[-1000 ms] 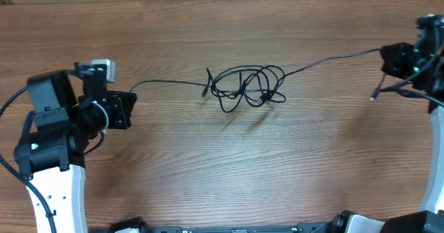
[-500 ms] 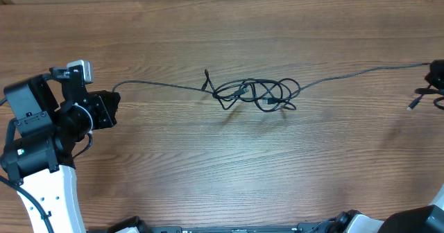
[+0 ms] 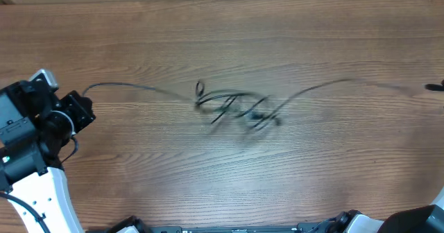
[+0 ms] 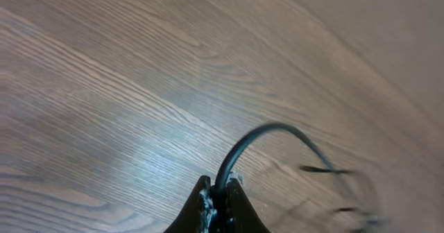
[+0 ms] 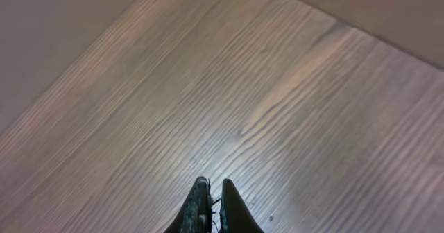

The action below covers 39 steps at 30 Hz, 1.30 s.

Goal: Untangle cables

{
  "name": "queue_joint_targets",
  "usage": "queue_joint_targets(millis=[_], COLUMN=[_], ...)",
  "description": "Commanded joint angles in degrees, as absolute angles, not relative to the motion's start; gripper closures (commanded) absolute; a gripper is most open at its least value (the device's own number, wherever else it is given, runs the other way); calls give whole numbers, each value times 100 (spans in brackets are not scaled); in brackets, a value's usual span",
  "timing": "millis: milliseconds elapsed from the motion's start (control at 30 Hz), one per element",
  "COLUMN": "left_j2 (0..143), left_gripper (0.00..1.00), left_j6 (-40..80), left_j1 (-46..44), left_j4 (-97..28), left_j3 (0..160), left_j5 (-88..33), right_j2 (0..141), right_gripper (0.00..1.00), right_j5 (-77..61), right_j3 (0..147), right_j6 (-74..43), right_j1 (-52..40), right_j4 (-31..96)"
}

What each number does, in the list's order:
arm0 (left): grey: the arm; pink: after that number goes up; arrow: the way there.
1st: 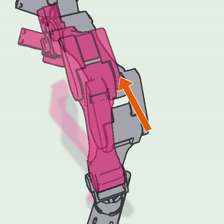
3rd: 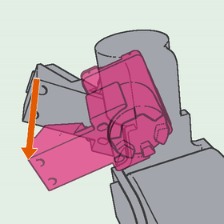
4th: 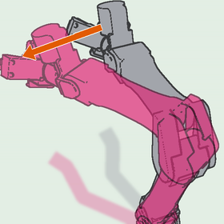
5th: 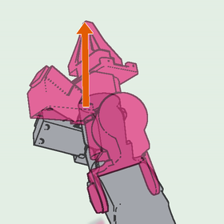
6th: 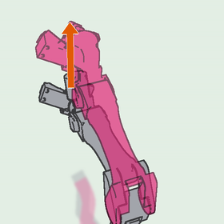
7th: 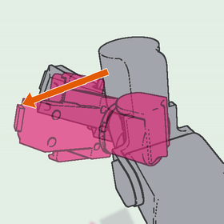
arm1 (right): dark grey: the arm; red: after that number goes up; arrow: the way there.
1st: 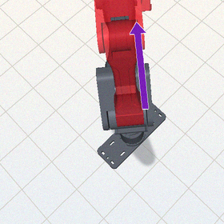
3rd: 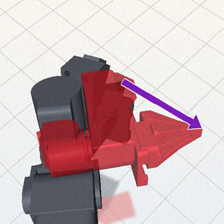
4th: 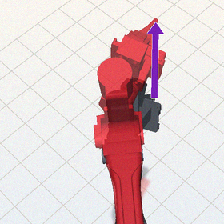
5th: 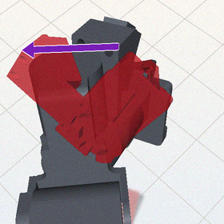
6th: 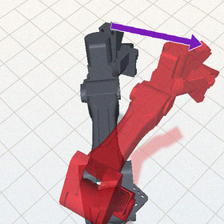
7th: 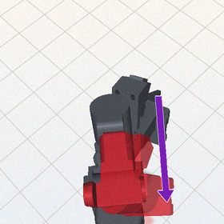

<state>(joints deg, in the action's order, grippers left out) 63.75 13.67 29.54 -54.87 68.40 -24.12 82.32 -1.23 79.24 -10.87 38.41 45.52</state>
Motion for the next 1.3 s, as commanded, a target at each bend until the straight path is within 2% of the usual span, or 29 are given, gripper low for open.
queue_joint_targets(millis=[0, 67, 100, 167, 200, 267, 400, 467, 567, 667, 700, 933, 1100, 1167, 1267], left_j2=[6276, 6276, 6276, 6276, 6278, 6278, 6278, 6278, 6278, 6278, 6278, 6278, 6278, 6278, 6278], left_gripper=[96, 96, 96, 96, 96, 96, 94, 86, 82, 81, 80, 77, 73, 67, 48], left_j6=[1286, 1133, 1085, 1031, 980, 864, 554, 440, 272, 207, 180, 121, 123, 128, 462], left_j1=[3037, 3035, 3035, 3035, 3035, 3030, 3028, 3015, 2904, 2648, 2530, 1811, 1702, 1702, 1730], left_j4=[-5461, -5461, -5461, -5461, -5461, -5459, -5472, -5494, -5511, -5516, -5513, -5468, -5723, -5800, -5754], left_j3=[6928, 6928, 6928, 6928, 6928, 6928, 6928, 6928, 6928, 6928, 6928, 6928, 6928, 6928, 6928], left_j5=[-2775, -2995, -3085, -3273, -3435, -3750, -4534, -4880, -5111, -5105, -5098, -4982, -4357, -4233, -4241], right_j2=[8047, 8047, 8047, 8047, 8047, 8047, 8047, 8047, 8049, 8049, 8058, 8379, 8967, 9273, 9754], right_gripper=[96, 96, 90, 41, 33, 26, 23, 23, 21, 12, 0, 0, 0, 0, 0], right_j5=[-473, -1573, -2322, -3538, -4110, -4757, -4941, -4943, -4941, -4934, -4915, -4038, -3726, -3691, -3691], right_j3=[8152, 8152, 8152, 8152, 8152, 8152, 8149, 8149, 8147, 8145, 8143, 8138, 8138, 8138, 8138], right_j6=[-1190, -928, -701, -521, -523, -526, -148, 370, 1205, 1920, 2056, 2128, 2126, 2126, 2119], right_j1=[3874, 3874, 3868, 3857, 3833, 3754, 3347, 3039, 2469, 1761, 1496, -119, -926, -1157, -1422], right_j4=[4447, 4281, 4167, 3988, 3892, 3815, 4215, 4576, 5078, 5522, 5634, 5791, 5795, 5776, 5739])
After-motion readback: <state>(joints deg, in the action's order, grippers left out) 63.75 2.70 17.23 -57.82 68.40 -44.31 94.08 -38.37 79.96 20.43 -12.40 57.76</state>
